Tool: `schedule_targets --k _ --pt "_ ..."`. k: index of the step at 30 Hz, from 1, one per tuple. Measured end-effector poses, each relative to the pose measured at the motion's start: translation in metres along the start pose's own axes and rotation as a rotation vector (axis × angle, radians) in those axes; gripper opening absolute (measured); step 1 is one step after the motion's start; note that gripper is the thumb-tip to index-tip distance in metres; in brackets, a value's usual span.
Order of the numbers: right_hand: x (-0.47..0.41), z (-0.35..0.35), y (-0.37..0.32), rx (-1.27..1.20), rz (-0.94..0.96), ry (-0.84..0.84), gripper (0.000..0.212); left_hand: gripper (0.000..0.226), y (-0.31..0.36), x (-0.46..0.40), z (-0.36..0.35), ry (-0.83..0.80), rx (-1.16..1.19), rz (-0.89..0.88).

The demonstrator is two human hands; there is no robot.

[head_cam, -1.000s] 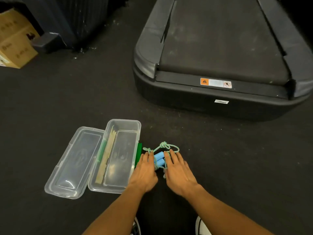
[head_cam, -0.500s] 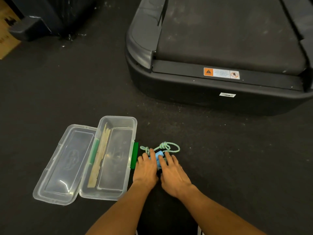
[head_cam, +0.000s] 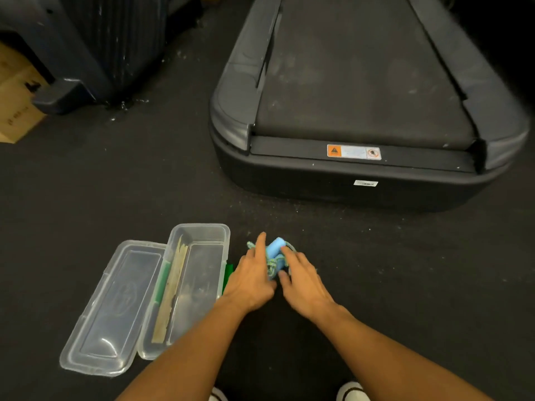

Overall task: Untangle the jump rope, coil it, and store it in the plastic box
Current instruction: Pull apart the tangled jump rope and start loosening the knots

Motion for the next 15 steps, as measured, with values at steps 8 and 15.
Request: schedule_targets --k 8,15 --pt "0.022 0.105 -0.058 -0.222 0.191 0.315 0.050 0.073 0.087 0.005 0.095 0.257 0.147 -0.256" --pt "0.066 0.206 -0.126 -0.277 0.349 0.584 0.053 0.062 0.186 0.026 0.188 0.532 0.215 -0.499"
Point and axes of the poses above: each hand's wrist, its own x-axis away from the middle knuckle, its own z-axis out of the back of the hand, y = z × x, the point moved 3 cm from there along -x, towards the middle knuckle, and after that the axes turned 8 degrees about -z, right-handed, at the moved point
